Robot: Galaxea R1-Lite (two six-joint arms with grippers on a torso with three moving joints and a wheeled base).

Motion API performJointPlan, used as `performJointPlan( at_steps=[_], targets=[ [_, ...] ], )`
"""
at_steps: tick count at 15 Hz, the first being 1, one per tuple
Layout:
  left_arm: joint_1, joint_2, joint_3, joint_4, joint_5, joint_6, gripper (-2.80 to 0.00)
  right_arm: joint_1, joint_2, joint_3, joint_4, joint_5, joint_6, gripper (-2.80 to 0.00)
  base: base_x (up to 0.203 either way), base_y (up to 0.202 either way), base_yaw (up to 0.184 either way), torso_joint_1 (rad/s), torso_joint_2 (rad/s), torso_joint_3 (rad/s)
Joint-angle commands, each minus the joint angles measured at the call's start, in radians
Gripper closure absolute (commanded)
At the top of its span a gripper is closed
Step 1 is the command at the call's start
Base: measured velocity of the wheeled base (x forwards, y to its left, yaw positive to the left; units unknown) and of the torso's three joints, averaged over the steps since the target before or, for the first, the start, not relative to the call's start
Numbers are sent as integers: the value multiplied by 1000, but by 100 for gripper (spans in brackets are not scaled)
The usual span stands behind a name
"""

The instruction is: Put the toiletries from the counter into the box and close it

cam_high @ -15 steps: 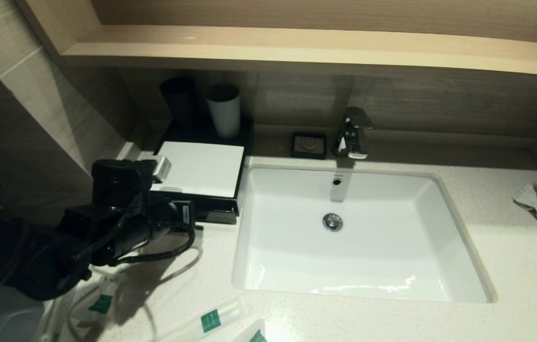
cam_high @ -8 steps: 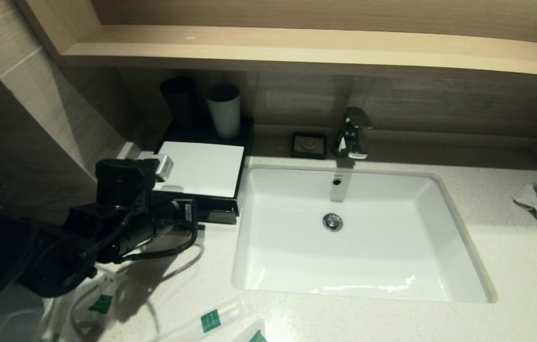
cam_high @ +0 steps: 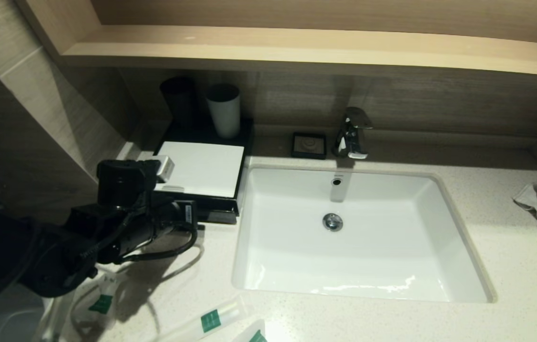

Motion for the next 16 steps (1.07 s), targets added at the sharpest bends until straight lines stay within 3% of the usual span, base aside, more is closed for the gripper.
performJointPlan(
  at_steps=[1, 16],
  targets=[
    [0, -2, 0, 3, 1, -1, 0, 0, 0, 0, 0, 1, 0, 0, 0, 0, 0, 0, 0, 0],
    [0, -60, 29, 125, 1, 13, 0, 0, 0, 0, 0, 1, 0, 0, 0, 0, 0, 0, 0, 0]
  ],
)
